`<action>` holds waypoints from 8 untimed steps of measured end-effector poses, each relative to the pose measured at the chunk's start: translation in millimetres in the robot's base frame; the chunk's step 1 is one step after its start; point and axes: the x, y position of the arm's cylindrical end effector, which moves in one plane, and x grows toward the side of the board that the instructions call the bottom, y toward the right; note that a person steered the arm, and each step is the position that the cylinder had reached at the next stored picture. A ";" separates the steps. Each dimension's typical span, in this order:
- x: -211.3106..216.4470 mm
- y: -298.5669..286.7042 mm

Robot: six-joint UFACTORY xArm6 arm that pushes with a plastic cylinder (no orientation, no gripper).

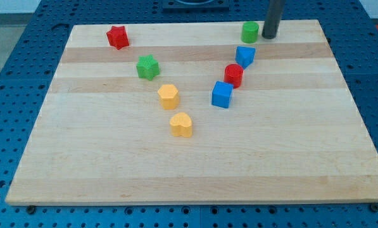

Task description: Push the green circle to the top center

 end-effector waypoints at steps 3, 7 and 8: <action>-27.6 -94.9; 25.6 -122.5; 29.9 -175.8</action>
